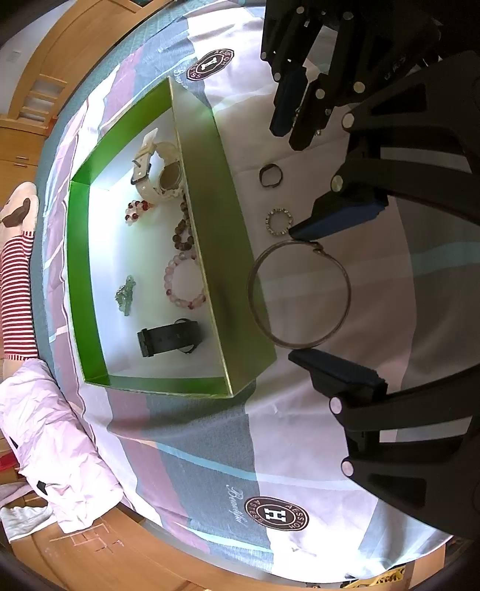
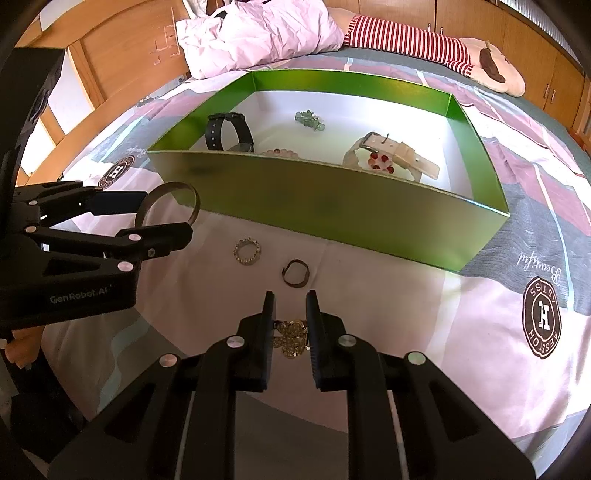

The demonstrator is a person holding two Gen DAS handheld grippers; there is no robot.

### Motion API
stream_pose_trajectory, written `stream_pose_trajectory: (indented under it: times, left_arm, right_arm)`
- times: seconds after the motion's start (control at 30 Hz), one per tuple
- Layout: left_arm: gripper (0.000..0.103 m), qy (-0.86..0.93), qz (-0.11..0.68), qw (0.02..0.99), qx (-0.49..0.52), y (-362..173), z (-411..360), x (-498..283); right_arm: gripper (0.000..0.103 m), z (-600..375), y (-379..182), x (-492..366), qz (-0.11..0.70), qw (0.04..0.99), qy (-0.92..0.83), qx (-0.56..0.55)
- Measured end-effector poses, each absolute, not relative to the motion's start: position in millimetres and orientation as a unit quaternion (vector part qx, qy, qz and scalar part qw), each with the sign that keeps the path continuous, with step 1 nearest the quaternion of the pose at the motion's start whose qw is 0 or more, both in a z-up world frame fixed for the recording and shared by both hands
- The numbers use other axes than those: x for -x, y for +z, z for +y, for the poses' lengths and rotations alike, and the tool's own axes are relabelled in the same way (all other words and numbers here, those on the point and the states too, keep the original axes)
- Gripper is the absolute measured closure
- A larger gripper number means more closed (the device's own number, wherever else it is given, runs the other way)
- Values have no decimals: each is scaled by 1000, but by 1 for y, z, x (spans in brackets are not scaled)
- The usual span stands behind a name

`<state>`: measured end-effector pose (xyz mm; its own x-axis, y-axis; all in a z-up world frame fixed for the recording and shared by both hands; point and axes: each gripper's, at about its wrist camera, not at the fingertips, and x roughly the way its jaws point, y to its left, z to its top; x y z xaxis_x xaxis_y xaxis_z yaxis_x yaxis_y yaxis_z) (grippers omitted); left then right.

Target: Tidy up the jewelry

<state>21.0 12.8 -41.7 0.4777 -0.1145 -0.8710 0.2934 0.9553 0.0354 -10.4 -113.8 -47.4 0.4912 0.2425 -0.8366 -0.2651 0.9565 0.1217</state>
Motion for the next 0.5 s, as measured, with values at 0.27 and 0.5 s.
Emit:
stream_pose_trajectory:
  times: [0.27, 0.5]
  left_arm:
    - [42, -130, 427, 893, -66, 11, 14, -32]
    - [42, -127, 417, 899, -29, 33, 15, -66]
  right_arm:
    - [86, -128, 14, 7, 401, 901, 164, -34]
    - [86, -145, 49, -38, 355, 920, 149, -70]
